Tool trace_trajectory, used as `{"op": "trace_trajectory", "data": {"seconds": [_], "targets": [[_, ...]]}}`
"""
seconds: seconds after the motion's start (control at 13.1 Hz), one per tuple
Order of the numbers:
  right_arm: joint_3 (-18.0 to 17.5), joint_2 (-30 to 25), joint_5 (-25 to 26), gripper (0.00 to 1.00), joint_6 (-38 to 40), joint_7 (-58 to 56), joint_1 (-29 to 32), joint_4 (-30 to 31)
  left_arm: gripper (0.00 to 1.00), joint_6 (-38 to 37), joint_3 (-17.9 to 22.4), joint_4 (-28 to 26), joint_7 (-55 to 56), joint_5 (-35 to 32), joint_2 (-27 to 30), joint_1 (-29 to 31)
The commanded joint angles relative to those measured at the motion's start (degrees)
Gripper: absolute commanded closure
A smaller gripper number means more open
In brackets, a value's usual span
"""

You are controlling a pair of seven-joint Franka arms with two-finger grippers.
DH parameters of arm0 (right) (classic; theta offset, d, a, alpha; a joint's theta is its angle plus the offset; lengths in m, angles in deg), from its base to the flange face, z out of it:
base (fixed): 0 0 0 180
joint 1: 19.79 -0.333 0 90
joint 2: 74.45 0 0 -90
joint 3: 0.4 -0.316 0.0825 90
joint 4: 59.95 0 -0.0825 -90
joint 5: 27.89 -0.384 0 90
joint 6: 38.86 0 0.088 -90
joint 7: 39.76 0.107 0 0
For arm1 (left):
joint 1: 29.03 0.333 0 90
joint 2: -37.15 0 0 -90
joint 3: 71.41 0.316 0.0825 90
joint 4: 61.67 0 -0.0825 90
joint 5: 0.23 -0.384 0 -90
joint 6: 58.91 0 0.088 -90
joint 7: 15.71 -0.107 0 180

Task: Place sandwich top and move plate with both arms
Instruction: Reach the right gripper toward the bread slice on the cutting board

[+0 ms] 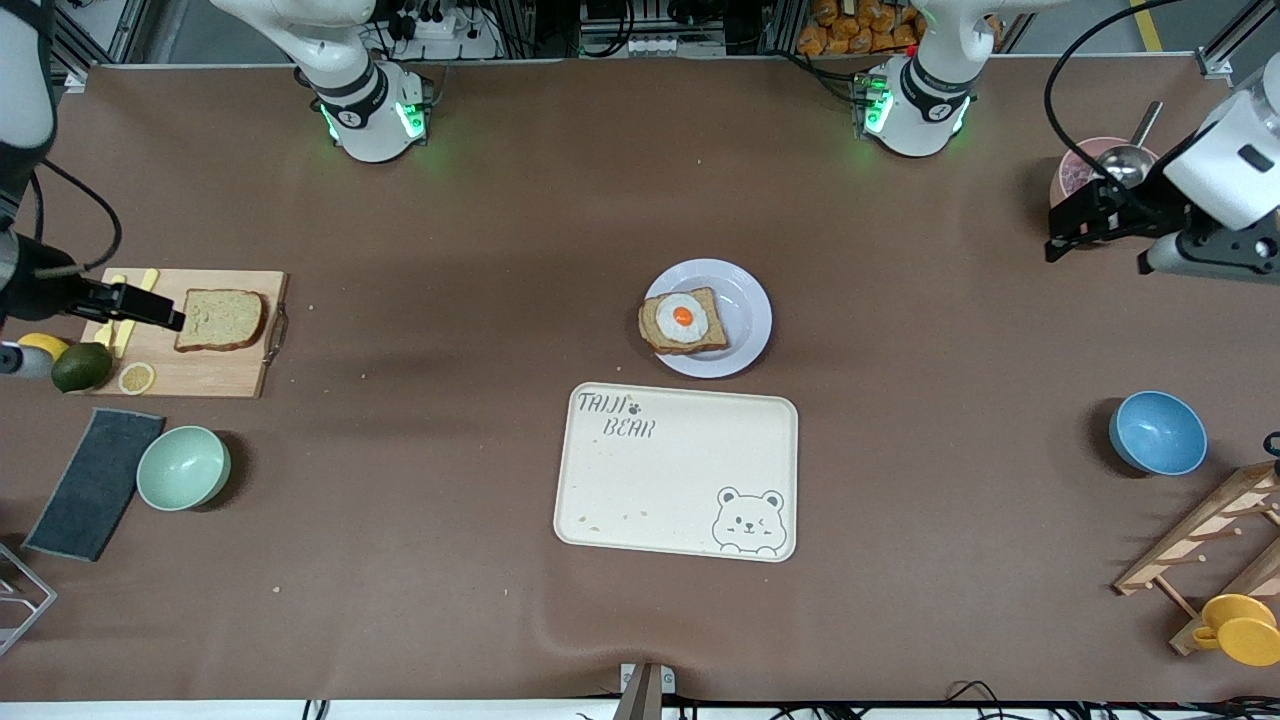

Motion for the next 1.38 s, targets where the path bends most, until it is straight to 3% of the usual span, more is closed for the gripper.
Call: {"op": "trace_trajectory", "data": {"seconds": [0.0,0.23,0.46,1.07,1.3], "targets": [[-0.5,2.2,0.6,0.00,0.7,-0.3,2.8,-0.8,0.00,0.3,0.4,-0.1,-1.0,2.4,-1.0,0.7],[-0.5,7.2,2.1,0.00,-3.1,-10.5,6.4,-0.3,0.00,0.3,0.4,-0.2,-1.0,2.4,-0.9,1.1],[-0.6,11.1,2.0,0.00,-8.5,-13.0,11.5,3.8,0.00,0.3,0.3,-0.5,-0.9,1.8,-0.9,1.0],[-0.6,11.0,0.1,0.00,-21.1,-32.1,18.6,21.4,0.00,0.6,-0.8,-0.5,-0.4,-1.2,-0.3,0.9],[-0.6,12.0,0.1,0.06,-26.2,-39.8,21.7,23.1,0.00,0.6,-0.8,-0.4,-0.4,-1.4,0.1,1.0]]}}
